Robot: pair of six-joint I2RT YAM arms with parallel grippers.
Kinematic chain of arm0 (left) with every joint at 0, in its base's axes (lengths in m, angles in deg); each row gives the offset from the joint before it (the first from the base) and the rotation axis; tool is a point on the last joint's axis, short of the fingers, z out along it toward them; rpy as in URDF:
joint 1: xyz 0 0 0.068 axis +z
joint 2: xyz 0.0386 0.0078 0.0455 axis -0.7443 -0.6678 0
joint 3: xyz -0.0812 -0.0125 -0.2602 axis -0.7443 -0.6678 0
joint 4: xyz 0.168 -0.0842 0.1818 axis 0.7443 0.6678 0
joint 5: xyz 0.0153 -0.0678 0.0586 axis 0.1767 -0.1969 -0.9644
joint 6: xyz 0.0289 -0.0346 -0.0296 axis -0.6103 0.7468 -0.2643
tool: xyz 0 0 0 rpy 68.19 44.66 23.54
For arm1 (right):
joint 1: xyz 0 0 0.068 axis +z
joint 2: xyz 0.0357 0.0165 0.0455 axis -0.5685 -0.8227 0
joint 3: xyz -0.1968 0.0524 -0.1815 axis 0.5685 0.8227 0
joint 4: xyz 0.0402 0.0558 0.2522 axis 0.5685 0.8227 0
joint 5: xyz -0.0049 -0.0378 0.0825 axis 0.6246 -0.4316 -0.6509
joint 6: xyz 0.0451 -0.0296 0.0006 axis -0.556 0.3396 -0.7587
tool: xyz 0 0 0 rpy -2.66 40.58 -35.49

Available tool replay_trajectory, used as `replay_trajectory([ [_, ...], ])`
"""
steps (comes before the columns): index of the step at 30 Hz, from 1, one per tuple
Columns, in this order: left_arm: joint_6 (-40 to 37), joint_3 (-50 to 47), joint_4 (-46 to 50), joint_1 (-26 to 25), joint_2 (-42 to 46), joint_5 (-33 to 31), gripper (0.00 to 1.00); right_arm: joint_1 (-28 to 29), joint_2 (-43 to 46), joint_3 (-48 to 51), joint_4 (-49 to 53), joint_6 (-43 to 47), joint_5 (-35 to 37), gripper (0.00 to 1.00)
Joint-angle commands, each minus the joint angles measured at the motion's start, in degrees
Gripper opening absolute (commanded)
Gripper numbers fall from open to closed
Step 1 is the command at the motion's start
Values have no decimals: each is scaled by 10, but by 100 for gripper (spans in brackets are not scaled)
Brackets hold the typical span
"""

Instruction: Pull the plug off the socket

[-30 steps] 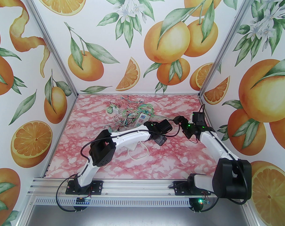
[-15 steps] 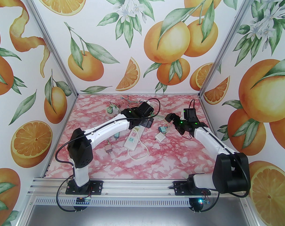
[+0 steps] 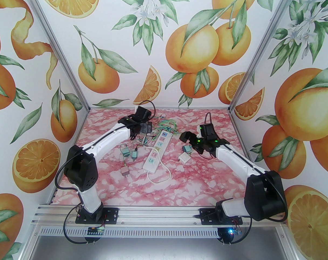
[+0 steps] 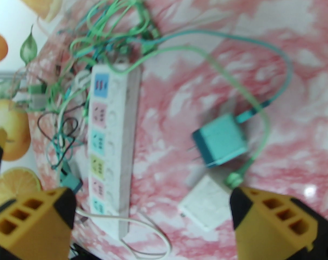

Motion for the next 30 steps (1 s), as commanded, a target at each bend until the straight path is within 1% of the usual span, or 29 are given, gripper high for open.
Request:
replay_trajectory([
  [1,-5,-23,-51,53,17,58,98,49,-20,-27,5,-12,48,100],
  [4,-1,-31,-69,100,14,103,97,106,-44,-50,-13,-26,78,100],
  [9,2,-58,-102,155,12,143,98,212,-140,-178,56,-17,151,100],
  [11,9,-69,-120,182,4,173,96,250,-178,-227,78,-9,171,100],
  [13,20,-80,-138,207,0,208,95,282,-204,-259,76,-7,181,96],
  [15,29,-87,-151,229,-3,226,94,306,-231,-284,60,-7,162,86],
  [16,30,-86,-154,237,-6,230,94,313,-243,-294,56,-9,150,78],
  [17,30,-85,-157,245,-9,237,94,320,-258,-304,49,-14,136,66],
  [18,30,-85,-160,252,-13,239,93,326,-272,-310,36,-19,123,48],
  [19,30,-84,-161,258,-17,241,94,331,-284,-315,32,-22,116,41],
  [20,30,-81,-164,263,-22,244,93,337,-298,-323,32,-27,115,40],
  [21,30,-78,-167,267,-29,248,93,343,-309,-330,35,-27,117,36],
  [22,28,-75,-168,270,-36,253,93,347,-319,-335,35,-29,119,30],
  [24,18,-60,-172,275,-59,276,91,351,-340,-340,36,-34,115,21],
  [25,15,-52,-170,277,-71,285,89,351,-350,-344,39,-38,109,11],
  [26,11,-40,-168,278,-85,295,87,351,-360,-347,40,-40,107,4],
  [27,6,-32,-168,279,-96,300,86,351,-368,-347,42,-40,105,0],
  [30,6,-18,-182,279,-122,308,85,351,-380,-350,51,-43,115,0],
])
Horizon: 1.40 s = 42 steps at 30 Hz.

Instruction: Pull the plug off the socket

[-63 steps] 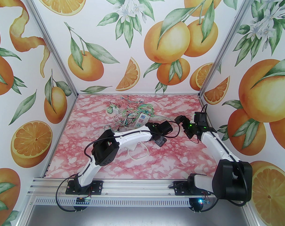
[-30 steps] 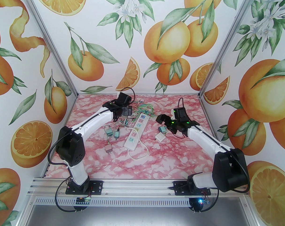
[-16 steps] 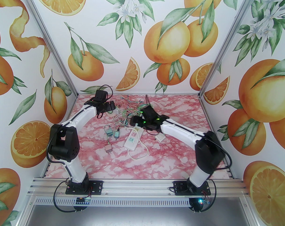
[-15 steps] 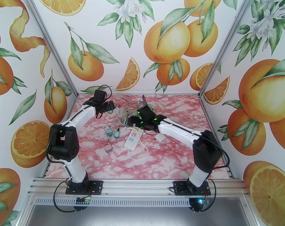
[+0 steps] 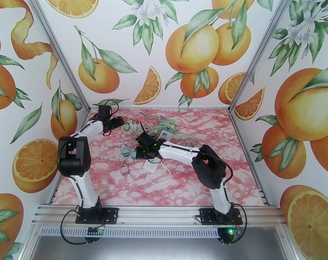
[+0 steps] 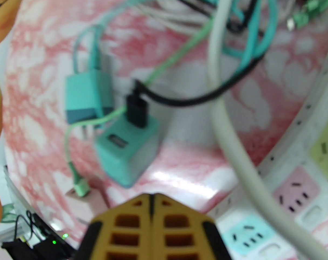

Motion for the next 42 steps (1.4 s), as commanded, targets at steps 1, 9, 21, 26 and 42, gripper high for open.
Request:
replay_trajectory([
  [1,-10,36,-28,5,-28,33,85,1,-15,-17,14,-7,6,0],
  [9,-15,125,-15,6,-108,33,83,-14,-13,21,51,-1,32,0],
  [21,-1,196,-14,22,-170,42,83,-68,42,106,75,5,70,0],
  [26,1,224,-10,22,-199,52,82,-77,50,111,87,11,83,0],
  [42,-15,81,-28,-28,-136,97,74,-175,93,142,96,71,107,0],
])
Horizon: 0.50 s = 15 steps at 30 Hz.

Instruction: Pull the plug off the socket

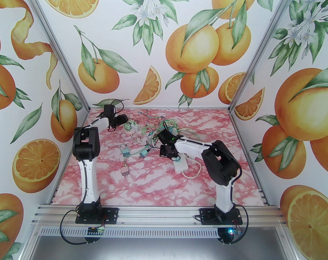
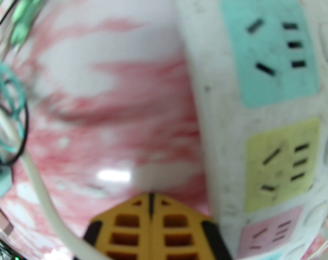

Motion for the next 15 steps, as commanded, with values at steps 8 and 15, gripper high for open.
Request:
replay_trajectory([
  [8,54,-181,-5,-84,123,-1,73,-91,38,47,-2,62,22,0],
  [15,97,-255,-19,-136,179,-23,73,-140,56,79,-14,92,8,0],
])
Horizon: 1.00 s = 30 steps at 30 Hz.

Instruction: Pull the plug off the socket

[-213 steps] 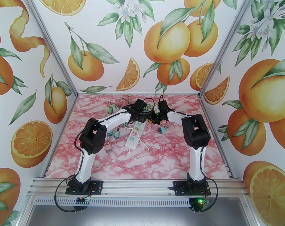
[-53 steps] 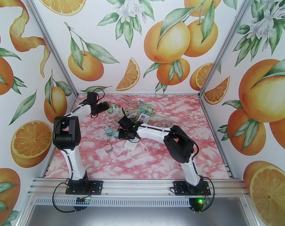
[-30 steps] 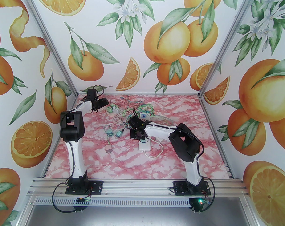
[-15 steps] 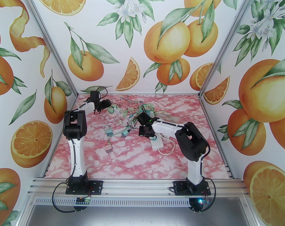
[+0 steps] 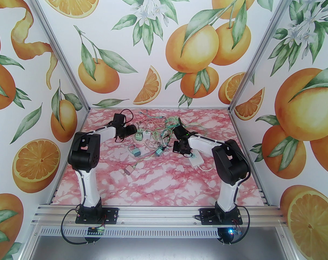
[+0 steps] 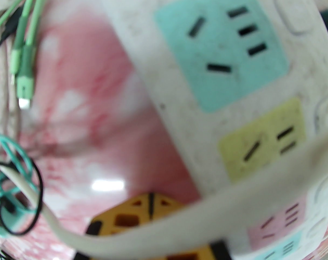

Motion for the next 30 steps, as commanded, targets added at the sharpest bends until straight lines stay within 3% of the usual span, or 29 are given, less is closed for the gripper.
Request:
replay_trajectory([
  [1,35,-39,17,-39,35,14,73,-25,14,19,1,32,12,0],
  [11,51,-88,42,-111,98,-16,73,-33,53,37,-21,52,-56,5],
  [15,39,-101,59,-111,119,-35,75,-17,86,49,-29,38,-80,10],
  [23,-8,-90,103,-93,169,-47,75,47,157,55,-35,11,-60,20],
  [30,-68,-109,94,-88,206,-6,73,83,142,26,-90,-21,-81,34],
])
